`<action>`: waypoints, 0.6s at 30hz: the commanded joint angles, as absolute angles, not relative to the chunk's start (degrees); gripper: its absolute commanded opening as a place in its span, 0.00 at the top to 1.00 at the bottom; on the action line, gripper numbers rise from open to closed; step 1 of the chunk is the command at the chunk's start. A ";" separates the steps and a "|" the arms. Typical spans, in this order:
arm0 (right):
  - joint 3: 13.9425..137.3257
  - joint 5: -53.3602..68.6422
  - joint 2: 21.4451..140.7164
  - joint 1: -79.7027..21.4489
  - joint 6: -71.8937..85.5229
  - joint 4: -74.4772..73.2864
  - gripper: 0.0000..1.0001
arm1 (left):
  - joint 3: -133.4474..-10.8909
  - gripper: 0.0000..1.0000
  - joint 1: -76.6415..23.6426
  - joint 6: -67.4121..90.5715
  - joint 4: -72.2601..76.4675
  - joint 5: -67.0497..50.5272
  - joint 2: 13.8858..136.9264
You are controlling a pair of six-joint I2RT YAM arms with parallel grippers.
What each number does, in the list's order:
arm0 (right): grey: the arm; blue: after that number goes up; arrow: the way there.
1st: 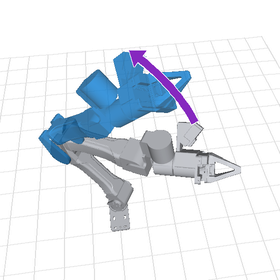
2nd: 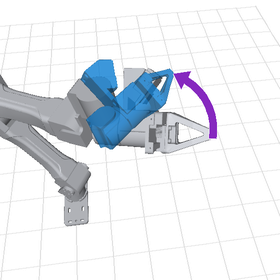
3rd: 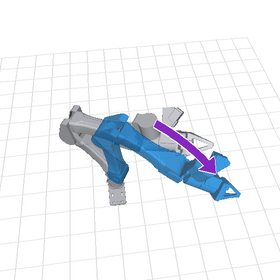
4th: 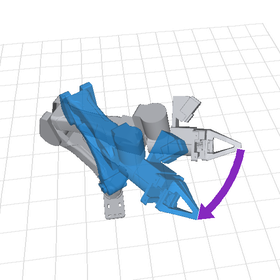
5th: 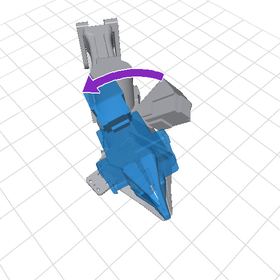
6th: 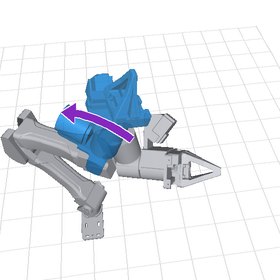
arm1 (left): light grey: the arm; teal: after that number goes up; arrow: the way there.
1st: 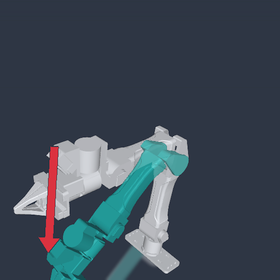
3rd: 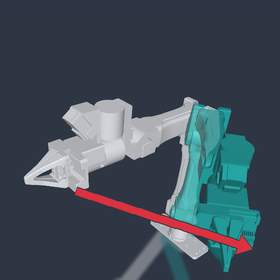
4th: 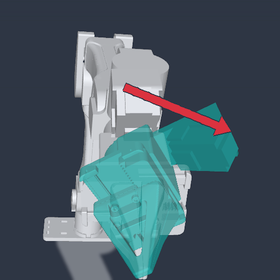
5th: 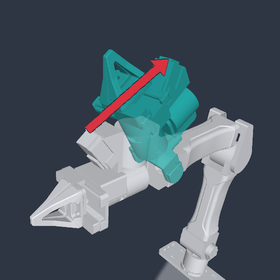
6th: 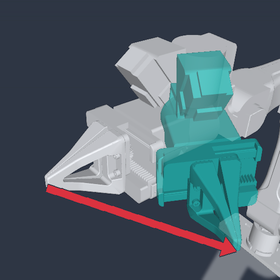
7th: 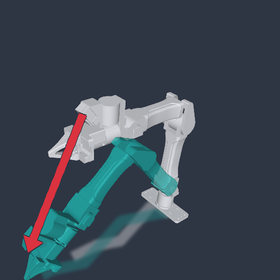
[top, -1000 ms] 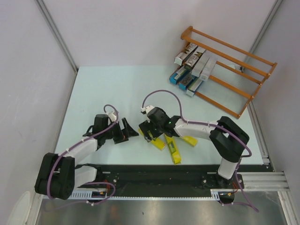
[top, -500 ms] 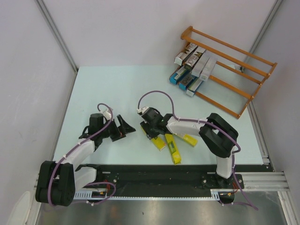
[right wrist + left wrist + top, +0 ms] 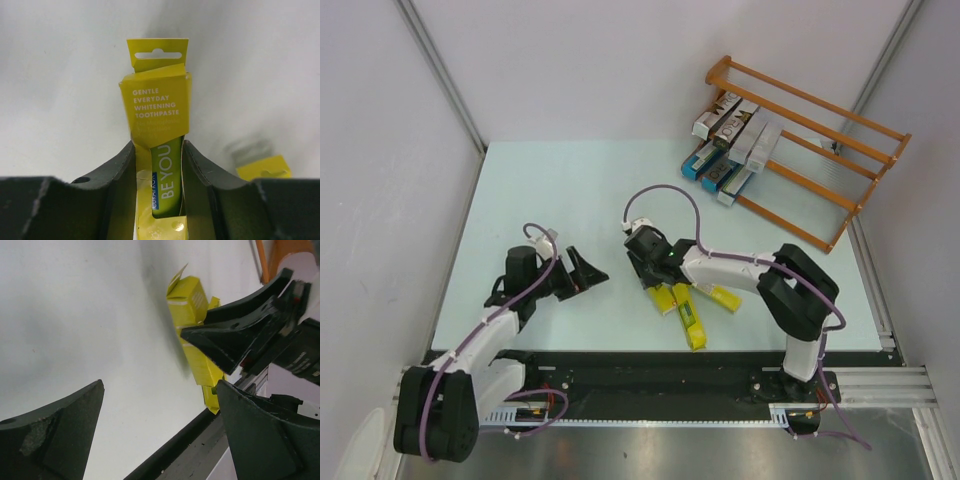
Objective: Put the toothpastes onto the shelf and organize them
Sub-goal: Pick up the toothpaste from the center of the board.
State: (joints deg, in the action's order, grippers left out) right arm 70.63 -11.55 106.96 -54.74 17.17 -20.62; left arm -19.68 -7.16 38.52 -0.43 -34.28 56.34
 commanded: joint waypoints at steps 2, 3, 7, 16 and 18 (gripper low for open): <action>70.23 -18.98 97.30 -54.67 22.76 -19.26 0.78 | -16.27 0.00 -6.85 38.93 6.14 -37.70 51.51; 69.70 -19.94 95.03 -54.67 23.55 -19.07 0.78 | -15.91 0.00 -7.03 39.89 7.20 -38.23 51.07; 66.80 -24.16 88.78 -54.67 26.36 -18.37 0.78 | -14.59 0.00 -10.19 42.36 14.30 -37.89 49.57; 59.60 -30.14 74.55 -54.93 34.01 -15.73 0.78 | -21.34 0.00 -32.93 46.41 26.97 -29.63 58.26; 58.11 -31.11 72.43 -55.02 35.07 -15.56 0.78 | -23.63 0.00 -35.67 45.62 28.12 -28.74 61.34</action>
State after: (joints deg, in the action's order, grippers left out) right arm 60.01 -25.91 77.60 -54.68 30.72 -18.37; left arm -17.56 -30.33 44.99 19.49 -31.70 57.71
